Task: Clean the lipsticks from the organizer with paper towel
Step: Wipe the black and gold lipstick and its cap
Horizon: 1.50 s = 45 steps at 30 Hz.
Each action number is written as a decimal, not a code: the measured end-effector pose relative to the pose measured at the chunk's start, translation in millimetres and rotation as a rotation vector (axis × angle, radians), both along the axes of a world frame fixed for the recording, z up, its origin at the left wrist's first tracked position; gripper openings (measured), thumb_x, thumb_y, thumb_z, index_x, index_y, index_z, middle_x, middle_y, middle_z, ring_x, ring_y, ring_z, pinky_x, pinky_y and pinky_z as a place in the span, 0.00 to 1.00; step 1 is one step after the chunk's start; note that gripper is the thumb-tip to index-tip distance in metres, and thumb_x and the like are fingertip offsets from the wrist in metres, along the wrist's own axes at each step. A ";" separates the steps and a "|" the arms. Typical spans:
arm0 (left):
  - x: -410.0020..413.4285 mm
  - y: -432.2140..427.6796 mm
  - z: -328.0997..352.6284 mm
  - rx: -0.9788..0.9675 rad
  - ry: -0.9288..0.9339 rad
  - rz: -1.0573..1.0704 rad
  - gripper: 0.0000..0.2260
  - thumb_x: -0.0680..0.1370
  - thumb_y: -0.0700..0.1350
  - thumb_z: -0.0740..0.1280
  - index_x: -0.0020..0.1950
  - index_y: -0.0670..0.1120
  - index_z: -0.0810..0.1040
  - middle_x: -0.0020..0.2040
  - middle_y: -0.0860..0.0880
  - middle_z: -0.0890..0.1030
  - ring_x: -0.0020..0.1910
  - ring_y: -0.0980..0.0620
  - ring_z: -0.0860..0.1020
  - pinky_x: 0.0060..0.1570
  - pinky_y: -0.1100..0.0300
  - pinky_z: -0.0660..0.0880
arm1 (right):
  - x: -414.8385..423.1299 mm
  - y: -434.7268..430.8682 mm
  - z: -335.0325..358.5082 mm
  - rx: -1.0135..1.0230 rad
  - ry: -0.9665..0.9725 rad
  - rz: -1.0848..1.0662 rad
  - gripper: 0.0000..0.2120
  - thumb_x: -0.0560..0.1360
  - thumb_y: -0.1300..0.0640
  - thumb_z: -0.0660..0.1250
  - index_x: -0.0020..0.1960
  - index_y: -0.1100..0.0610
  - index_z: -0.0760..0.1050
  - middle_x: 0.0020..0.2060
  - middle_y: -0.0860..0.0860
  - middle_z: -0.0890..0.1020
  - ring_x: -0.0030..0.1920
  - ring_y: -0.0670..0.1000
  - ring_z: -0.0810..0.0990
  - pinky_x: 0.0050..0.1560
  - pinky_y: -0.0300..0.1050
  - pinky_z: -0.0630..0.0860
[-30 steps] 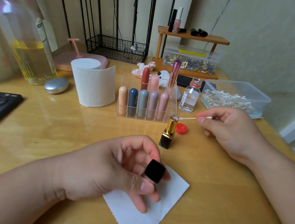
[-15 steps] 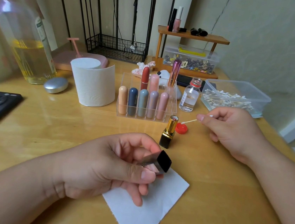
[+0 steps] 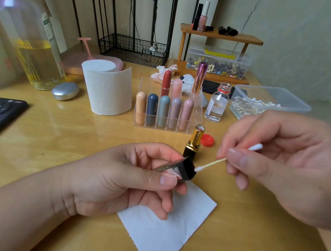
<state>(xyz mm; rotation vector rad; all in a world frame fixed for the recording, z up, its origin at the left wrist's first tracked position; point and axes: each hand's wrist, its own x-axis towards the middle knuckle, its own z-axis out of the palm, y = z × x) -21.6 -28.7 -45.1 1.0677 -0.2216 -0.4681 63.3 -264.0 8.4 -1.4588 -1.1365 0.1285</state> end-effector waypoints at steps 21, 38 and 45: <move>1.1 3.6 -1.6 -0.020 0.001 -0.022 0.14 0.76 0.39 0.72 0.60 0.40 0.76 0.51 0.37 0.81 0.38 0.44 0.82 0.47 0.51 0.79 | -1.3 4.9 -2.7 -0.086 -0.054 -0.033 0.06 0.73 0.64 0.70 0.39 0.65 0.74 0.41 0.54 0.85 0.40 0.56 0.84 0.41 0.45 0.80; 1.4 4.0 -3.5 0.000 0.013 -0.042 0.14 0.76 0.43 0.72 0.61 0.42 0.78 0.50 0.38 0.82 0.40 0.45 0.83 0.49 0.50 0.77 | -3.3 9.2 -1.2 -0.041 0.093 0.015 0.09 0.74 0.60 0.71 0.40 0.63 0.75 0.41 0.56 0.86 0.37 0.57 0.84 0.41 0.44 0.80; 2.6 4.4 -5.4 -0.013 0.021 -0.030 0.13 0.78 0.44 0.71 0.60 0.40 0.79 0.50 0.39 0.81 0.39 0.44 0.82 0.49 0.49 0.77 | -1.9 7.0 -2.1 -0.093 0.008 -0.075 0.06 0.73 0.61 0.71 0.39 0.61 0.76 0.41 0.56 0.86 0.40 0.57 0.86 0.40 0.48 0.82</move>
